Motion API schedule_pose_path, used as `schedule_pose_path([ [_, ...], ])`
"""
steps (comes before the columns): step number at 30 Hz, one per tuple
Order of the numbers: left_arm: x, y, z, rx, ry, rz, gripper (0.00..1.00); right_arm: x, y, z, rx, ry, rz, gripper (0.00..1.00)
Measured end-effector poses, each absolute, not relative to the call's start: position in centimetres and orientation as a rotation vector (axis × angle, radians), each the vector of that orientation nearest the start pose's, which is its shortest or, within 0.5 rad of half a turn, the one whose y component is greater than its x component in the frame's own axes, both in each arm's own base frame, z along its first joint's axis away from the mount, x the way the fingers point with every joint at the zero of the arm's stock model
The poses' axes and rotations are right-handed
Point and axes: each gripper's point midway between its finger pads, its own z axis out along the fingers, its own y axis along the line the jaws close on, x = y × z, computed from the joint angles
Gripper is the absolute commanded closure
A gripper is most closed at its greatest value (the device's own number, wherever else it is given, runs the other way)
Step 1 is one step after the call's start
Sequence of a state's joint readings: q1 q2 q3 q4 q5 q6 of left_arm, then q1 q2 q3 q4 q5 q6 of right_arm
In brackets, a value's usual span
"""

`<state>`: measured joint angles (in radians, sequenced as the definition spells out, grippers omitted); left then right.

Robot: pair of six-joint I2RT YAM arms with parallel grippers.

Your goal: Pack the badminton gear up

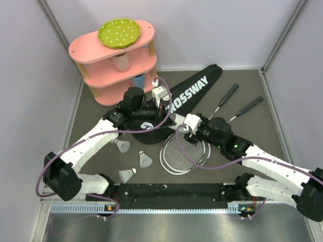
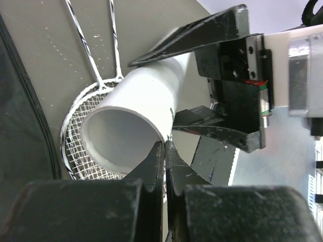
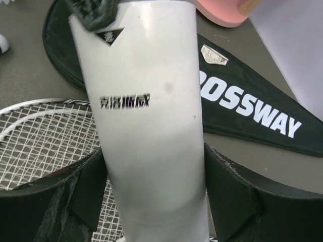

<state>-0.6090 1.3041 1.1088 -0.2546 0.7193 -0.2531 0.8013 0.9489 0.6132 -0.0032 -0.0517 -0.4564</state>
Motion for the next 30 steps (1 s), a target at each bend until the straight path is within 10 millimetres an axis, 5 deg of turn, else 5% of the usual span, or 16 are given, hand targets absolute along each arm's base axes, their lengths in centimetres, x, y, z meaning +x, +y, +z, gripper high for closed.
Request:
schedule_pose_path([
  [6, 22.5, -31.0, 25.7, 0.857, 1.958, -1.273, 1.00, 26.0, 24.7, 18.6, -1.183, 1.554, 0.180, 0.28],
  [17, 22.5, -30.9, 26.2, 0.878, 1.922, -1.258, 1.00, 27.0, 24.5, 19.3, -1.165, 1.504, 0.056, 0.65],
  [24, 20.7, -30.7, 27.4, 0.929, 1.867, -1.277, 1.00, 26.1, 23.9, 19.8, -1.117, 1.349, 0.046, 0.74],
  [30, 16.8, -29.4, 31.5, 0.947, 1.740, -1.342, 1.00, 26.4, 21.0, 16.6, -1.093, 1.438, -0.041, 0.74],
])
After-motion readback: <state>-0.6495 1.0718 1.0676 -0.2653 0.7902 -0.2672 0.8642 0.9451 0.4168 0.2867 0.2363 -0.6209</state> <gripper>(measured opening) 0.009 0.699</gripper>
